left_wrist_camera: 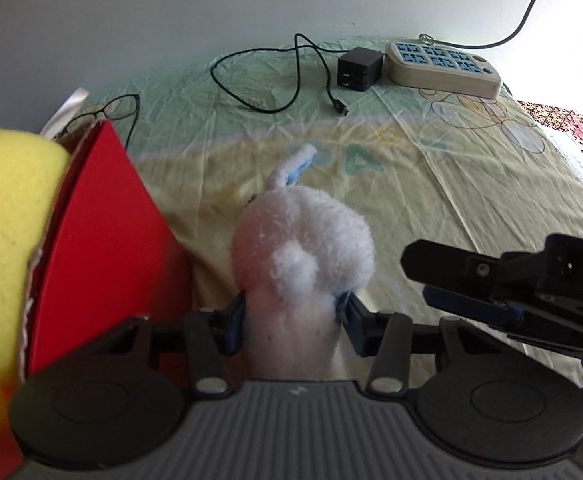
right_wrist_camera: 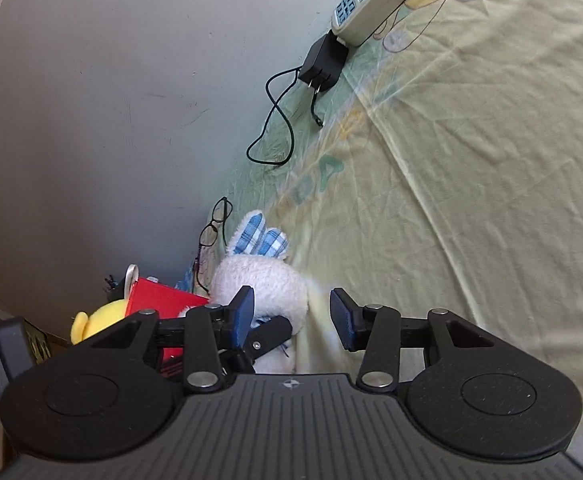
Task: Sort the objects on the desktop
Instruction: 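Grasp the pale pink bunny plush by its body with the right tool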
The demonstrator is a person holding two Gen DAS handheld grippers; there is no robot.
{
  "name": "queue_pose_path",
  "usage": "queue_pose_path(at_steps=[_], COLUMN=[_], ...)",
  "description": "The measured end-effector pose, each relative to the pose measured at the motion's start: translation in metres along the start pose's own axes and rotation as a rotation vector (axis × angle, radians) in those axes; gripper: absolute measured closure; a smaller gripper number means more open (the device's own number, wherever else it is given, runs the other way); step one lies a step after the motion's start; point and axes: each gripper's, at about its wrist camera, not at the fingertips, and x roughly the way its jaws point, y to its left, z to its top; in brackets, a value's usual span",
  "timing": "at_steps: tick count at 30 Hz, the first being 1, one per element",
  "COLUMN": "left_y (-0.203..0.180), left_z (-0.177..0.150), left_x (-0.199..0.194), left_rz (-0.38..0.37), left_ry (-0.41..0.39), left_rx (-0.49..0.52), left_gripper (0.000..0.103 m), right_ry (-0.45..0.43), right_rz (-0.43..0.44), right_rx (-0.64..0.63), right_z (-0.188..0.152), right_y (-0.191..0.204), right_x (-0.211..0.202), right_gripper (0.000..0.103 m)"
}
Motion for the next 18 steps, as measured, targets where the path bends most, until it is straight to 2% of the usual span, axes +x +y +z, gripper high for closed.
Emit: queue_pose_path(at_steps=[5,6,7,10,13,18], left_y=[0.001,0.001,0.002,-0.001,-0.013,-0.033], left_z=[0.000,0.000,0.001,0.000,-0.006,-0.017], left_x=[-0.002,-0.002,-0.003,-0.009,-0.016,-0.032], left_rz=[-0.032,-0.037,-0.048,-0.114,-0.127,-0.261], left_ry=[0.012,0.016,0.019,0.022,0.017,0.034], left_rx=[-0.009,-0.010,-0.016,-0.007,0.046,0.102], left_gripper=[0.055,0.055,0.055,0.058,0.058,0.058], right_ry=[0.076,0.084,0.094,0.117,0.115,0.085], right_rz=[0.060,0.080,0.104,0.140,0.125,0.090], right_rx=[0.009,0.025,0.045,0.080,0.055,0.042], right_z=[0.006,0.006,0.007,0.007,0.005,-0.002], right_y=[0.002,0.000,-0.001,-0.003,0.000,-0.002], right_x=[0.027,0.029,0.030,0.027,0.015,-0.033], right_gripper=[0.057,0.058,0.064,0.066,0.066,0.065])
